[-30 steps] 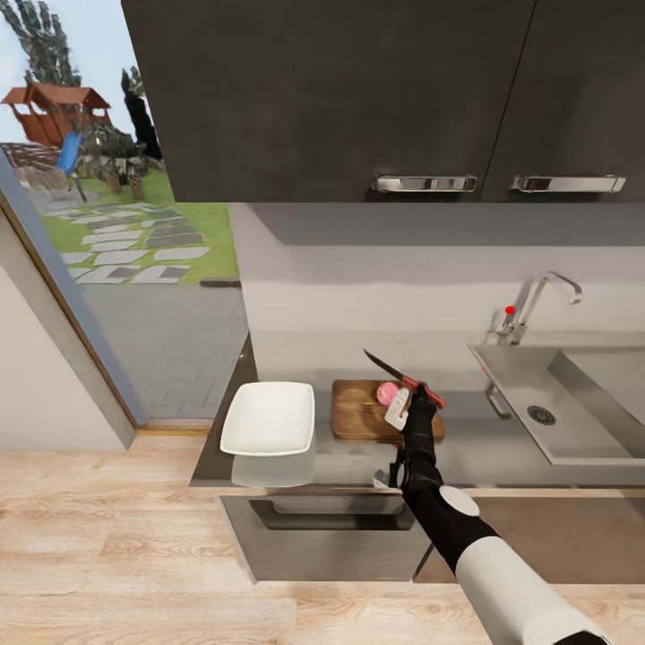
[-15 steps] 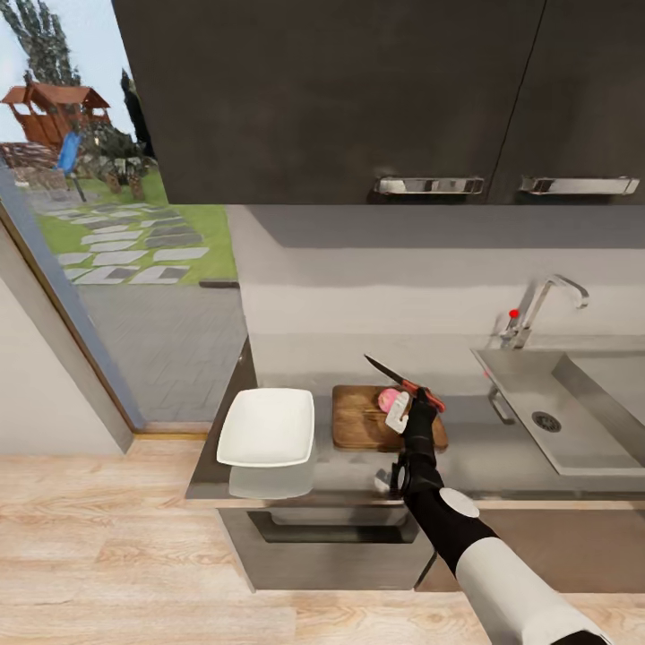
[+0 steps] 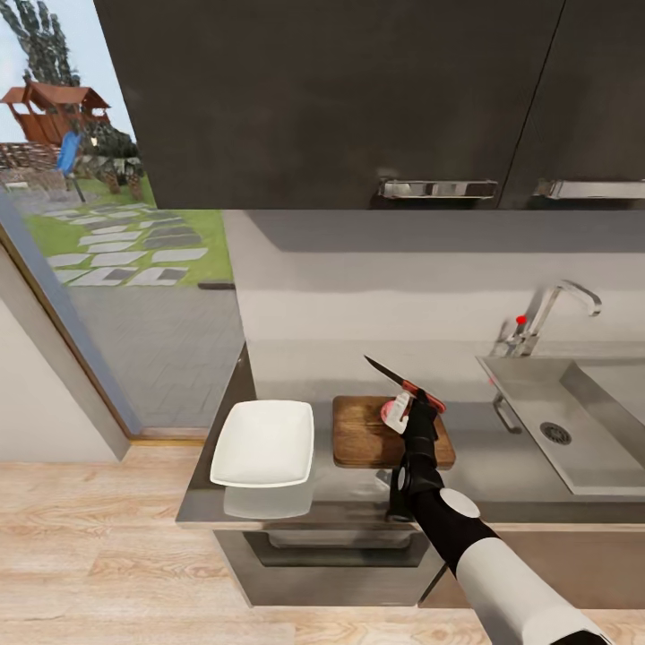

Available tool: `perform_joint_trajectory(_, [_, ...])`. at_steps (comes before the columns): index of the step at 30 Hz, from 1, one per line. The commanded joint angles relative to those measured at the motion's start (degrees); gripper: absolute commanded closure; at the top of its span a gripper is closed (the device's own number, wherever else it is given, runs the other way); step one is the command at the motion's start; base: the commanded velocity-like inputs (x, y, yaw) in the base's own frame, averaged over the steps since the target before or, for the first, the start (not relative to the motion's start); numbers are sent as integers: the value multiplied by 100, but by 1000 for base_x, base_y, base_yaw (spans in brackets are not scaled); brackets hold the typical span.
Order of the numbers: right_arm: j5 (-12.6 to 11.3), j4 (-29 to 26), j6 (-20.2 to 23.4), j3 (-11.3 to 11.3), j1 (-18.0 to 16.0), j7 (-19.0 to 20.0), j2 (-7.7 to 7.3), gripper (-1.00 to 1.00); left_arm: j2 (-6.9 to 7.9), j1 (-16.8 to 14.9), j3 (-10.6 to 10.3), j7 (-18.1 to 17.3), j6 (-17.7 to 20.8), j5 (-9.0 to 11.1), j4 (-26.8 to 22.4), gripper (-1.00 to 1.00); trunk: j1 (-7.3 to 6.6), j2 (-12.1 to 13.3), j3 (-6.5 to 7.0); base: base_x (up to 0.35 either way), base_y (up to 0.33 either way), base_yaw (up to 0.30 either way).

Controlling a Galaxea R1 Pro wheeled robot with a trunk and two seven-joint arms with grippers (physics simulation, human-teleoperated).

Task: In the kitchen, take the Vidalia onion out of the sink, dice it on the chopping board with the paring knife, put the diced onion into the bowl on the countertop, then place both the paring knife and the chopping board into the sink.

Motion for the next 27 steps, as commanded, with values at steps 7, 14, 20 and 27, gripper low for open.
perform_joint_trajectory(7, [44,3,-8,22,-6,-15,5,100,1,-1,-49,32,-5,16,-7,-100,3,-11,-11,2,0,0])
perform_joint_trajectory(14, [51,3,-12,31,-7,-23,15,100,1,-1,-49,32,-5,19,-7,-100,3,-11,-11,0,0,0])
perform_joint_trajectory(20, [43,12,-12,32,-7,-23,9,100,1,-1,-49,32,-5,18,-7,-100,3,-11,-11,0,0,0])
perform_joint_trajectory(27, [43,170,-13,32,-6,-24,13,100,-7,-1,-49,32,-5,13,-7,-100,3,-11,-11,-102,0,0])
